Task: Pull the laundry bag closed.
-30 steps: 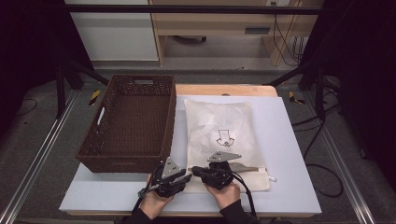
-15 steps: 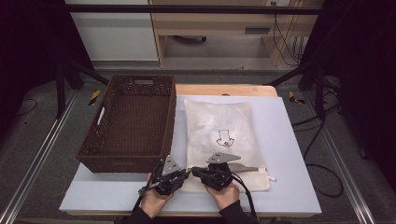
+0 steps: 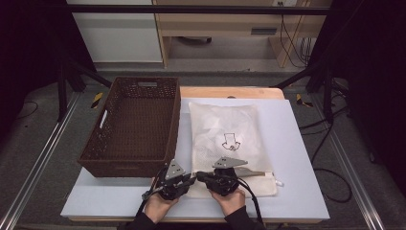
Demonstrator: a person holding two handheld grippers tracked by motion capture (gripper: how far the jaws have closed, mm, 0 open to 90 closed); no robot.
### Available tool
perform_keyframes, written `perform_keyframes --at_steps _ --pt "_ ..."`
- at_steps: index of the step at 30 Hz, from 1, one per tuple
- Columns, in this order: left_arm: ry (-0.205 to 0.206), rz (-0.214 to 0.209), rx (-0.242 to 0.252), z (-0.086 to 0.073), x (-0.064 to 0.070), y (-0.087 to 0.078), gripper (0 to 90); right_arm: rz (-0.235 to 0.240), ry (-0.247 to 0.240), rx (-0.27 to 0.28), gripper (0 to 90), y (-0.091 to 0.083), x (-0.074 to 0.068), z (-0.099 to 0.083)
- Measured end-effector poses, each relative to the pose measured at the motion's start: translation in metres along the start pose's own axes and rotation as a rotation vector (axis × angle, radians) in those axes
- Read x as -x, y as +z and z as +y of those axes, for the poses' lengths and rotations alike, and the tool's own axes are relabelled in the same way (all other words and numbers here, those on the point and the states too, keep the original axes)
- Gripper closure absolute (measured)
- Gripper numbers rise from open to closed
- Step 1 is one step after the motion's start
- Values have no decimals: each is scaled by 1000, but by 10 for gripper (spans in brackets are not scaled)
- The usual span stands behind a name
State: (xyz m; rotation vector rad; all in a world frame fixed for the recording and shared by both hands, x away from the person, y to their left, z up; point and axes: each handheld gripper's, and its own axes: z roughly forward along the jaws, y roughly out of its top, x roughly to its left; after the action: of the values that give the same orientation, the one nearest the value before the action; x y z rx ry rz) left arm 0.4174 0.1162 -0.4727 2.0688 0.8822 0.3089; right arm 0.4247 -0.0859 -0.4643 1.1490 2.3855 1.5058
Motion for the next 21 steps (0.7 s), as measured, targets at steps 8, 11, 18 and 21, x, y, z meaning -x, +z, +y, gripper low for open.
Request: perform_keyframes --at_steps 8,11,18,21 --pt "-29 25 5 -1 3 -2 833 -3 21 6 871 1 2 -3" --pt "-25 38 12 -1 4 -3 839 1 49 13 872 1 4 -4" --pt "-35 11 18 -2 1 -4 819 -9 37 14 872 1 3 -5" --pt "-35 -7 20 -1 0 -4 805 -7 31 12 872 0 4 -5"
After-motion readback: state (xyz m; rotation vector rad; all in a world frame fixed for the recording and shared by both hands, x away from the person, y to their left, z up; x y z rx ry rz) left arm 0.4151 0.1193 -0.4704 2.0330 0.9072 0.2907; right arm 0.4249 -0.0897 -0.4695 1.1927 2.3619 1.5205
